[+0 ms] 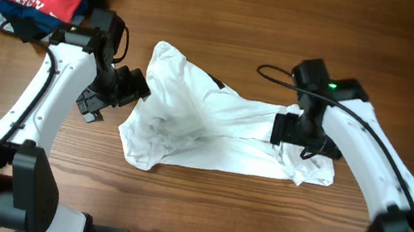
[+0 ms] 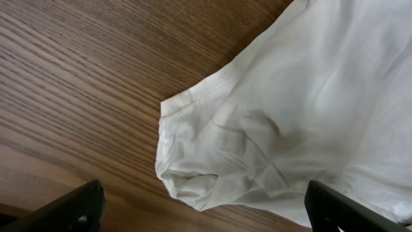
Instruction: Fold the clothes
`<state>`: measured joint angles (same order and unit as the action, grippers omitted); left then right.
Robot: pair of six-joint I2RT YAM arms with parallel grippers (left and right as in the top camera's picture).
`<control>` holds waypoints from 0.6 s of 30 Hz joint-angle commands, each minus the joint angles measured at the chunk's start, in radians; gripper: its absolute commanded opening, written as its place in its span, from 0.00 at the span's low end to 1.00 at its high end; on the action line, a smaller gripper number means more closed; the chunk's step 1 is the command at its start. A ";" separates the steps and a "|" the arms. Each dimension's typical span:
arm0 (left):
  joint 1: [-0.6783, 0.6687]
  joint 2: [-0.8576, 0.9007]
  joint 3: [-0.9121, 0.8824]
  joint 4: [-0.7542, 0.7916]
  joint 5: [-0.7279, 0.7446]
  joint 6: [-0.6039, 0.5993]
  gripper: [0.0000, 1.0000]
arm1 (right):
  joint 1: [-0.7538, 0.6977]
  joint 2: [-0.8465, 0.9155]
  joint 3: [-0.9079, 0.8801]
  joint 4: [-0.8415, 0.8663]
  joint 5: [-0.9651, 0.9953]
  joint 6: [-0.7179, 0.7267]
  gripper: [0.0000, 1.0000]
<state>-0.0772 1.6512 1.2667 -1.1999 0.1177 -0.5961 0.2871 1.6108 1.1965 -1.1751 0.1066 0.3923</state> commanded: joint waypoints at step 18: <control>0.001 0.000 -0.007 -0.008 0.008 0.013 1.00 | -0.268 0.100 -0.145 0.338 -0.408 -0.205 0.74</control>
<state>-0.0772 1.6512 1.2667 -1.2060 0.1177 -0.5961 0.0189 1.6554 1.0702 -0.8814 -0.2092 0.2058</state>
